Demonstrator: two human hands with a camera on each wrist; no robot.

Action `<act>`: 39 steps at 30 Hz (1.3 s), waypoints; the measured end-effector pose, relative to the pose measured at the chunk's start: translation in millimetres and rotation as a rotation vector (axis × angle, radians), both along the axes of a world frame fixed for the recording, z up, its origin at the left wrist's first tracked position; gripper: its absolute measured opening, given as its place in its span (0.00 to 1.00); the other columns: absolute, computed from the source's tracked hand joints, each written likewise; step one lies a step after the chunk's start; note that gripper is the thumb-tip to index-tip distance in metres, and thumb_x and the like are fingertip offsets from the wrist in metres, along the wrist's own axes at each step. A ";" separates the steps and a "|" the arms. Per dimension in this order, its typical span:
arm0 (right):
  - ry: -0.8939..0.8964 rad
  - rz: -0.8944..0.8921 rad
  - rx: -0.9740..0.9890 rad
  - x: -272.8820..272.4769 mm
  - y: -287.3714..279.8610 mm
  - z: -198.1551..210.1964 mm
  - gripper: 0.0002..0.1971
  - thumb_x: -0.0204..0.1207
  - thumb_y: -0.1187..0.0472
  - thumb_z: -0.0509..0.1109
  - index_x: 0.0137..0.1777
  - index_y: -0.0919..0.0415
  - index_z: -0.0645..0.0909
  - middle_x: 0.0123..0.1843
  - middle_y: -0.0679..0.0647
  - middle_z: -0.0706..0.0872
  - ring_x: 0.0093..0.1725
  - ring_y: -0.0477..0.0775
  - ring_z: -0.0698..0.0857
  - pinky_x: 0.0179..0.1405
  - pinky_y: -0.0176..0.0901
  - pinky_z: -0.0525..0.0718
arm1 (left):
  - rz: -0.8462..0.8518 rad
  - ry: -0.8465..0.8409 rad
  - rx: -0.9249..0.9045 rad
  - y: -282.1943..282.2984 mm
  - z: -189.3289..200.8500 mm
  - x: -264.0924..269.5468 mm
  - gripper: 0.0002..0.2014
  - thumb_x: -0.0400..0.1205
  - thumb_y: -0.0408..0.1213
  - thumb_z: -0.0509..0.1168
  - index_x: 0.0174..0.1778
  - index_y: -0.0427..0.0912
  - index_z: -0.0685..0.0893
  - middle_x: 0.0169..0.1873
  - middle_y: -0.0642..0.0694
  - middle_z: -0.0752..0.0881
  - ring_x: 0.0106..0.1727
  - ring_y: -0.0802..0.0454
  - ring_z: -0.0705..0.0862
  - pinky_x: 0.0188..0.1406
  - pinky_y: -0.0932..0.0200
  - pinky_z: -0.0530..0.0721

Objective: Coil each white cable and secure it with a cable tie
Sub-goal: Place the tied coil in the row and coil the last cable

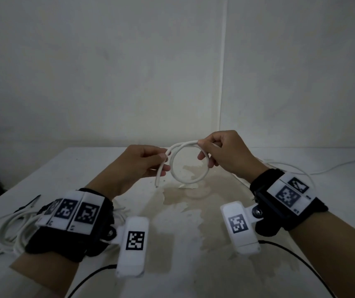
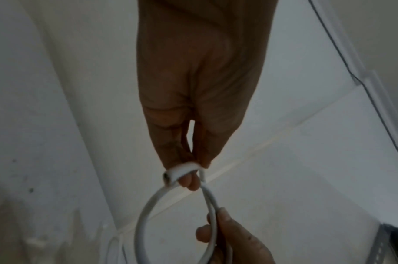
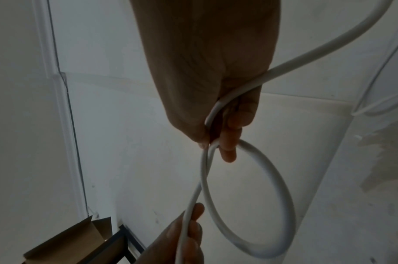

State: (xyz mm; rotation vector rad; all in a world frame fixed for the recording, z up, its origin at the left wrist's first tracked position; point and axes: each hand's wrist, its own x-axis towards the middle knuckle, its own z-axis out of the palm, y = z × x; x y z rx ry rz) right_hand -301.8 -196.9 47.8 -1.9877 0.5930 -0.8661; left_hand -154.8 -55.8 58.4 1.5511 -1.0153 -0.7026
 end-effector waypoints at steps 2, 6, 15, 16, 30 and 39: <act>-0.037 0.011 0.032 -1.1 1.1 1.4 0.11 0.79 0.62 0.66 0.35 0.61 0.82 0.32 0.56 0.89 0.18 0.44 0.78 0.20 0.30 0.75 | 0.030 -0.001 -0.049 -2.4 -3.9 -2.7 0.06 0.79 0.31 0.65 0.47 0.41 0.86 0.37 0.50 0.88 0.38 0.61 0.86 0.41 0.67 0.86; -0.087 0.023 0.059 -3.5 4.2 3.0 0.12 0.79 0.62 0.66 0.35 0.63 0.81 0.29 0.56 0.87 0.17 0.44 0.76 0.20 0.30 0.74 | 0.079 0.065 -0.149 -9.3 -13.5 -17.1 0.04 0.75 0.30 0.69 0.37 0.42 0.81 0.37 0.50 0.87 0.37 0.57 0.83 0.42 0.60 0.85; -0.096 0.046 0.088 -6.0 13.5 0.7 0.12 0.79 0.61 0.65 0.34 0.62 0.79 0.21 0.48 0.83 0.16 0.43 0.73 0.19 0.30 0.73 | 0.236 -0.309 -0.175 -19.1 -19.8 -24.7 0.08 0.74 0.33 0.73 0.45 0.35 0.83 0.26 0.46 0.83 0.20 0.62 0.81 0.23 0.69 0.81; -0.096 0.050 0.096 -5.5 15.8 0.6 0.12 0.79 0.61 0.65 0.34 0.62 0.78 0.21 0.48 0.83 0.15 0.43 0.73 0.19 0.30 0.73 | 0.253 -0.349 -0.172 -19.6 -20.3 -23.0 0.07 0.74 0.33 0.73 0.44 0.35 0.83 0.25 0.46 0.83 0.19 0.63 0.81 0.22 0.70 0.81; -0.083 0.050 0.151 -6.4 16.4 -1.7 0.12 0.80 0.59 0.65 0.35 0.61 0.78 0.21 0.48 0.83 0.15 0.43 0.73 0.19 0.31 0.73 | 0.117 -0.344 -0.133 -15.7 -21.0 -14.6 0.05 0.82 0.35 0.62 0.41 0.40 0.75 0.29 0.52 0.81 0.33 0.54 0.81 0.29 0.70 0.74; -0.054 0.034 0.070 -14.5 11.0 -1.4 0.11 0.80 0.59 0.64 0.40 0.64 0.79 0.25 0.51 0.85 0.18 0.46 0.77 0.20 0.34 0.75 | 0.044 -0.774 -0.040 -5.5 -18.0 -24.2 0.18 0.86 0.44 0.47 0.45 0.35 0.76 0.26 0.52 0.72 0.27 0.58 0.69 0.28 0.69 0.70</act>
